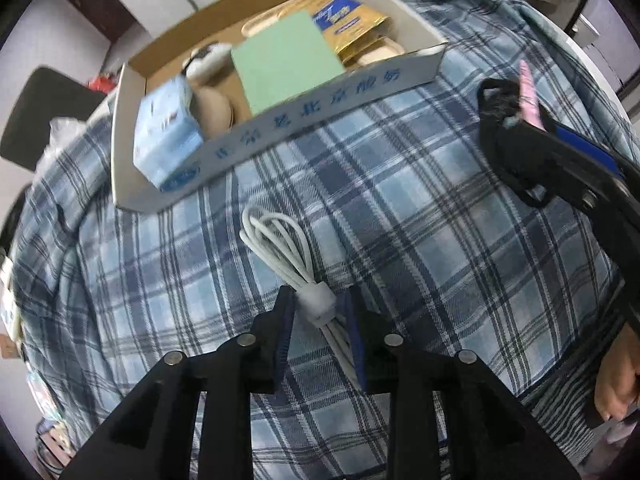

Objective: Organize soft objects
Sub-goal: 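Lift the white cable and black cord with both grippers toward the box, then lower the white cable into the box with the left gripper while the right lowers the black cord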

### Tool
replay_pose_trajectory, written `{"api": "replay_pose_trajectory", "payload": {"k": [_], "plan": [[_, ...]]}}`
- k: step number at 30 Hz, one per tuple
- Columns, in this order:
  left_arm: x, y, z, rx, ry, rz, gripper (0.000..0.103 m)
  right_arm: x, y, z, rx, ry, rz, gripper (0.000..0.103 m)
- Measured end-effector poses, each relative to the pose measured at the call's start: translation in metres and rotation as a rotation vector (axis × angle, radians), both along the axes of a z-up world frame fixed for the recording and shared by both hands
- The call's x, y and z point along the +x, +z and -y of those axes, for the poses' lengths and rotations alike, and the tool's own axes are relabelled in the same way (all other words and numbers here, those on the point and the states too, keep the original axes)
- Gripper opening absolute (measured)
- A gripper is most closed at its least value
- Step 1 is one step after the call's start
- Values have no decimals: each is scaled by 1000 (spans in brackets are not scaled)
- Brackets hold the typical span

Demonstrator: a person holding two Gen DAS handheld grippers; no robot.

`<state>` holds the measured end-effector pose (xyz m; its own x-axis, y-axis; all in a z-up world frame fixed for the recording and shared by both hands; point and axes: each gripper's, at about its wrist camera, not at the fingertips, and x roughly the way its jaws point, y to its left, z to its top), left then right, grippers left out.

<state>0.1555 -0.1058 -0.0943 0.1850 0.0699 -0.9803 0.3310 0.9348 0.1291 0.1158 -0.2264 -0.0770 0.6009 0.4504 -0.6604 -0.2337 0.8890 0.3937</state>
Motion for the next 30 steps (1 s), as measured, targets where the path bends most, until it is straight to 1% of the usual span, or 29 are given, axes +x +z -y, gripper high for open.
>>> {"api": "replay_pose_trajectory", "payload": {"k": [3, 4, 6, 8, 10, 12, 13, 15, 16, 18, 19, 20, 24, 27, 29, 30], "plan": [[5, 1, -11, -47, 56, 8, 28, -2, -2, -1, 19, 12, -10, 29], [6, 2, -12, -56, 63, 25, 28, -3, -1, -1, 17, 3, -8, 29], [6, 1, -12, -52, 49, 26, 28, -6, 0, 0, 7, -2, 9, 29], [7, 1, -16, -63, 66, 33, 27, -7, 1, -2, -1, 4, 17, 29], [6, 2, -18, -78, 73, 32, 22, -6, 0, -3, -4, 8, 11, 29], [1, 7, -27, -113, 80, 55, 20, -5, -1, -3, -5, 5, 8, 29], [-3, 15, -31, -154, 86, 87, 20, -5, -1, -2, -4, 2, 11, 29], [-13, 37, -35, -202, 69, 199, 20, -7, 1, -1, -5, -4, 25, 29], [-22, 50, -35, -214, 40, 288, 20, -9, 2, -1, -9, -8, 36, 29], [-40, 72, -38, -231, 11, 457, 20, -12, 6, -2, -23, -15, 66, 29], [-44, 76, -37, -242, 8, 498, 20, -14, 8, -2, -28, -17, 82, 29], [-52, 81, -39, -259, 9, 558, 20, -16, 11, -3, -37, -20, 104, 29], [-72, 88, -46, -300, 26, 729, 20, -28, 24, -5, -62, -42, 211, 29], [-75, 87, -57, -345, 20, 804, 20, -37, 33, -6, -83, -69, 293, 29], [-77, 86, -61, -350, 39, 875, 20, -39, 35, -11, -103, -79, 331, 29], [-77, 87, -65, -353, 39, 894, 20, -40, 36, -13, -111, -82, 345, 29]]}}
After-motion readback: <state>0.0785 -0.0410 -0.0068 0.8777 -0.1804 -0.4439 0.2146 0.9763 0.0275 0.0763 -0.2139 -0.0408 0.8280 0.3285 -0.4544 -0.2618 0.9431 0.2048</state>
